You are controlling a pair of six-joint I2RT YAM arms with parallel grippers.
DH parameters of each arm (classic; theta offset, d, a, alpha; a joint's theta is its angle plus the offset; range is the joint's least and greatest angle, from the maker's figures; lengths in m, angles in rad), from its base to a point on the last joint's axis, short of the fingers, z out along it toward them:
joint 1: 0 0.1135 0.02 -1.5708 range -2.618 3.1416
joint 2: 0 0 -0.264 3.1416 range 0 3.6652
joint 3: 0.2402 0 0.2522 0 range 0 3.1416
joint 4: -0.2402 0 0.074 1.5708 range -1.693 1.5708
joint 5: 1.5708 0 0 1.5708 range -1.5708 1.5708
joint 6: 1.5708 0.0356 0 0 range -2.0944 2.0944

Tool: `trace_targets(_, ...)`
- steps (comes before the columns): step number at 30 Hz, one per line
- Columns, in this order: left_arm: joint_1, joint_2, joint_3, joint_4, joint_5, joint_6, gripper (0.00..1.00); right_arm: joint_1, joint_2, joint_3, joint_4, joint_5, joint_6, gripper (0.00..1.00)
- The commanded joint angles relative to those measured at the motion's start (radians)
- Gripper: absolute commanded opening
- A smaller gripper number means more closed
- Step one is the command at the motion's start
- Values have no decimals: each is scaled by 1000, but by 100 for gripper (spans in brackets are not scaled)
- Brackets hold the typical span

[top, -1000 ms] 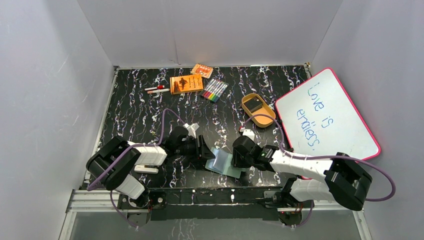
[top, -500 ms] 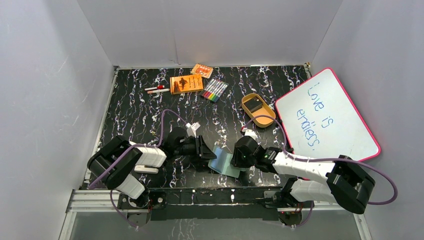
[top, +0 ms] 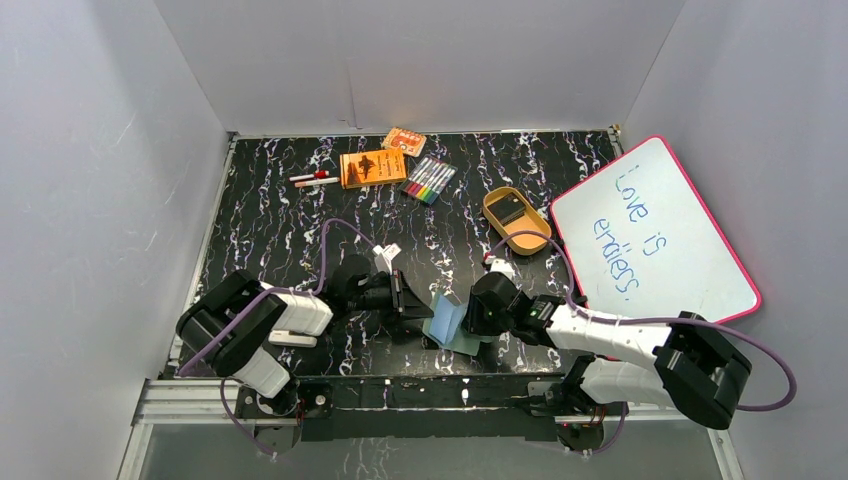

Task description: Put the credit cards into the card holder

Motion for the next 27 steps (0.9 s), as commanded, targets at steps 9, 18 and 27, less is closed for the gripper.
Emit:
trace_targets(9, -3, -266, -86, -186, -194, -8, 0, -1, -161, 6, 5, -7, -53, 55)
trace_targets(18, -10, -581, -49, -600, -431, 43, 0, 1, -217, 213, 17, -42, -137, 60)
trace_targets(27, -12, -543, -16, -662, -484, 8, 0, 6, 27, 304, 134, -221, -121, 65)
